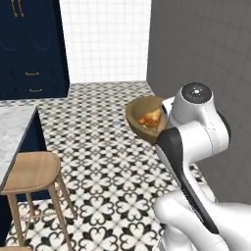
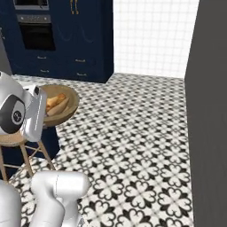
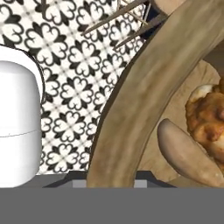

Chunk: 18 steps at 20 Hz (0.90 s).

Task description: Pick the chicken drumstick and sweet potato from their plates and place them in the bowl. Then put the bowl in the fridge.

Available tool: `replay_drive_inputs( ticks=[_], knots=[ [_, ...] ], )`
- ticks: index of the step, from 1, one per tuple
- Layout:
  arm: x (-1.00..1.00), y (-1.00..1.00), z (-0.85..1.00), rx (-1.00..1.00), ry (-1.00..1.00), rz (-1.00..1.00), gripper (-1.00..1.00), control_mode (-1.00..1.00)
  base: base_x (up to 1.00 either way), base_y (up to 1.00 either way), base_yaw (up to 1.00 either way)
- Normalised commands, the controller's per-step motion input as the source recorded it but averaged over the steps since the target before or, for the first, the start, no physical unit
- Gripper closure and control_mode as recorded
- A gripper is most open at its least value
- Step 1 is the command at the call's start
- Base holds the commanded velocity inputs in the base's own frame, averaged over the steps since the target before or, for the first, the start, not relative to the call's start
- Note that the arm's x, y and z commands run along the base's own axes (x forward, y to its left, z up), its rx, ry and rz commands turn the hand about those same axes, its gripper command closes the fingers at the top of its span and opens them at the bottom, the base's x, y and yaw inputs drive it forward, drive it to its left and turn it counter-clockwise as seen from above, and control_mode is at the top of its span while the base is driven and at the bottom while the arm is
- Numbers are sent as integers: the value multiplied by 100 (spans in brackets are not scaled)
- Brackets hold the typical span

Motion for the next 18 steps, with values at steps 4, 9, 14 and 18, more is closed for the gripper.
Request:
replay_drive_inputs(
  ticks=[4,9,14,18],
  knots=[
    [0,0,0,0,0,0,100,100,100,0,-12],
    [0,0,0,0,0,0,100,100,100,-1,-4],
    [0,0,0,0,0,0,100,100,100,-14,0],
    [0,0,0,0,0,0,100,100,100,-25,2]
  ],
)
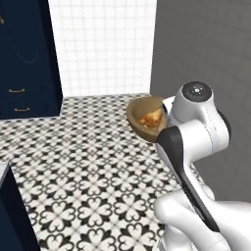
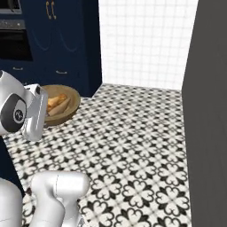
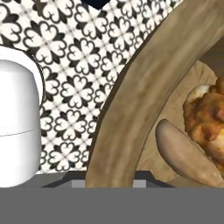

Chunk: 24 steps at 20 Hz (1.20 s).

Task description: Pick the chicken drumstick and sweet potato from their plates and place them in the bowl. Then put the bowl in the fridge.

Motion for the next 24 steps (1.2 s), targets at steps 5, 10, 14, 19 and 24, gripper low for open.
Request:
replay_drive_inputs(
  ticks=[5,10,14,19,24],
  knots=[
    [0,0,0,0,0,0,100,100,100,-33,10],
    [0,0,0,0,0,0,100,100,100,-48,24],
    [0,0,0,0,0,0,100,100,100,-40,36],
    [0,0,0,0,0,0,100,100,100,-15,64],
    [0,0,0,0,0,0,100,100,100,-17,75]
  ],
)
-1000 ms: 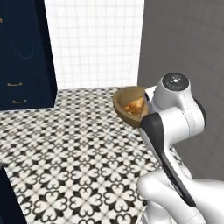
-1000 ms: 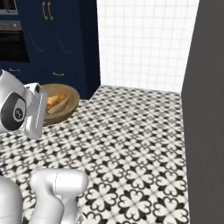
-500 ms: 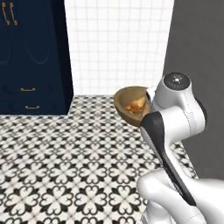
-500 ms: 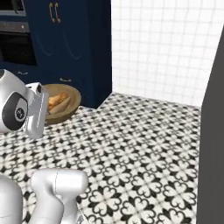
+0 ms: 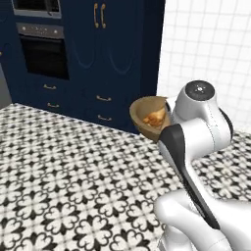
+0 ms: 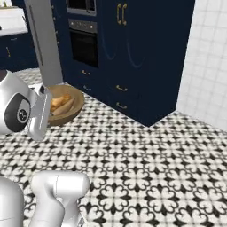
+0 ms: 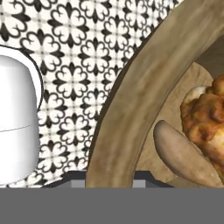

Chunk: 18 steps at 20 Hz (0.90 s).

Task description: Pick the chicken drumstick and sweet potato from their plates and place them in the bowl. Then put the bowl in the fridge.

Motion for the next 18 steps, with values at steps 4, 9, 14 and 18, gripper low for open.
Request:
replay_drive_inputs(
  ticks=[4,9,14,18],
  knots=[
    [0,0,0,0,0,0,100,100,100,-34,74],
    [0,0,0,0,0,0,100,100,100,-29,78],
    [0,0,0,0,0,0,100,100,96,-14,85],
    [0,0,0,0,0,0,100,100,97,-42,75]
  ],
)
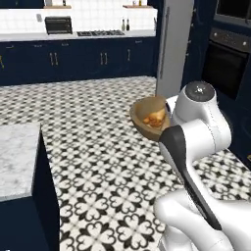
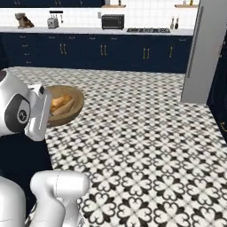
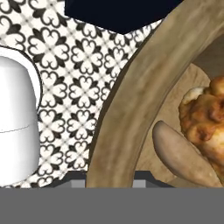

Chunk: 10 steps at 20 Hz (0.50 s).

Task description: Pick the chicken drumstick and sweet potato from their plates and place them in the bowl. Then put the bowl in the fridge.

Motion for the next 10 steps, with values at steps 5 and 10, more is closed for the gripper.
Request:
replay_drive_inputs(
  ticks=[5,10],
  knots=[
    [0,0,0,0,0,0,100,100,99,-100,35],
    [0,0,0,0,0,0,100,100,100,-95,29]
  ],
)
